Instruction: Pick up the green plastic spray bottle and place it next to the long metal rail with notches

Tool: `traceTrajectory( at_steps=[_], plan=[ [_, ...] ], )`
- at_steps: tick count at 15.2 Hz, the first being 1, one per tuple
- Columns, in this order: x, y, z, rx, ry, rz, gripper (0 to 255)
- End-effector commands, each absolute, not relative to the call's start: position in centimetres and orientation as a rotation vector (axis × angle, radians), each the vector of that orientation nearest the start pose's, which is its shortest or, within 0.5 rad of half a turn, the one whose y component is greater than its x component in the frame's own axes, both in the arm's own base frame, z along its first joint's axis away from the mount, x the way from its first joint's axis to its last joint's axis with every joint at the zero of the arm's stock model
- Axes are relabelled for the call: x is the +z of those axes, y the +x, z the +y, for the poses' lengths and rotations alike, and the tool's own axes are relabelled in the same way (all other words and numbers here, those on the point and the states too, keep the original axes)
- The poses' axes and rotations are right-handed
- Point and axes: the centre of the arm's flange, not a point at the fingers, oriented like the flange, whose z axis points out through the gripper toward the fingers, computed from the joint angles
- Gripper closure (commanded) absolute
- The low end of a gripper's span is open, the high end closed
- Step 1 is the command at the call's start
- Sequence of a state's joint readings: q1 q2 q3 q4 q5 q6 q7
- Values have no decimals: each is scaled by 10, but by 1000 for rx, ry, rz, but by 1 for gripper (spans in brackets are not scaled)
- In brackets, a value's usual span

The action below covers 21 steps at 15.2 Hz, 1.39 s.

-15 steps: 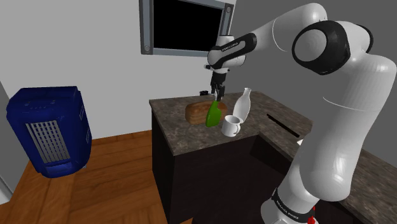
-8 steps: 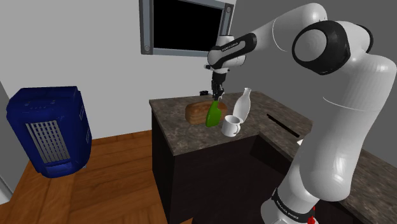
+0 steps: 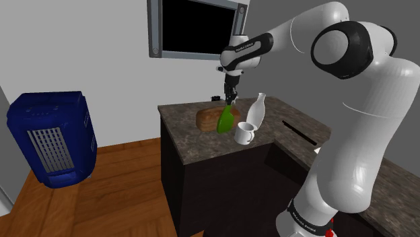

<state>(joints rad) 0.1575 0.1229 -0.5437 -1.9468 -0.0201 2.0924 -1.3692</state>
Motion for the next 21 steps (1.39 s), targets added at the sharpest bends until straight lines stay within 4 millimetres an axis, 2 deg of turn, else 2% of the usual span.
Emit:
traceTrajectory(
  at_steps=[1,21],
  plan=[
    [441,546,-214,59,-2831,-1542,255],
    [547,546,-214,59,-2831,-1542,255]
  ],
)
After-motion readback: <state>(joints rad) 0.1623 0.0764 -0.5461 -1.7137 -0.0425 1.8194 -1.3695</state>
